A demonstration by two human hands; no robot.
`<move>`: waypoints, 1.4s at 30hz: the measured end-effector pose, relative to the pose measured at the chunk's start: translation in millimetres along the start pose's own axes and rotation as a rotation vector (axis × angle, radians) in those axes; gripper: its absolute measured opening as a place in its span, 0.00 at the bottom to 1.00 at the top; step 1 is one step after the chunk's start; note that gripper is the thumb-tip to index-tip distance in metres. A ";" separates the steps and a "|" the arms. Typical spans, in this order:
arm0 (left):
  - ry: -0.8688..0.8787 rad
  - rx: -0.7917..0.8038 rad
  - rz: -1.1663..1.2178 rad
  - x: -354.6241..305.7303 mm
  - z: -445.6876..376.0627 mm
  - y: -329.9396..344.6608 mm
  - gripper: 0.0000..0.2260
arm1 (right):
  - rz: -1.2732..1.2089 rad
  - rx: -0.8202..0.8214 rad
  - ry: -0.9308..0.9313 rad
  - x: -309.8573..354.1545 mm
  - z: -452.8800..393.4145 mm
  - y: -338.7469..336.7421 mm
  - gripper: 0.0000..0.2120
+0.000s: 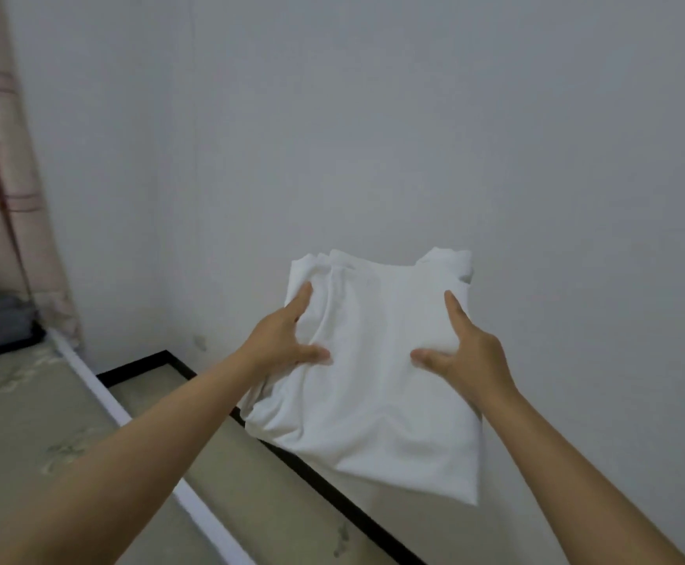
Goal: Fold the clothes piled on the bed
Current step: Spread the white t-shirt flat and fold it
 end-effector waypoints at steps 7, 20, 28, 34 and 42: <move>-0.055 -0.121 -0.034 61.7 -151.0 -24.3 0.47 | -0.003 0.076 -0.122 6.2 -185.1 72.4 0.45; -0.194 -0.374 -0.112 173.1 -374.8 -88.2 0.48 | -0.100 0.133 -0.357 42.2 -479.6 219.1 0.45; -0.491 -0.619 -0.194 255.0 -407.1 -143.3 0.46 | -0.284 0.352 -0.629 132.8 -602.4 343.0 0.42; -0.705 -0.855 -0.261 318.7 -359.4 -213.4 0.46 | -0.397 0.550 -0.853 252.5 -614.0 444.3 0.41; -0.881 -1.032 -0.191 440.4 -312.5 -323.7 0.53 | -0.415 0.742 -1.034 424.1 -613.0 572.8 0.40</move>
Point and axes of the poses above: each hand's wrist, its own z-axis away from the middle knuckle, its own y-axis out of the palm, x = y × z, the point moved 2 cm from there along -z, towards the middle knuckle, and after that the axes turned 9 degrees about z, right-handed, at the moved point
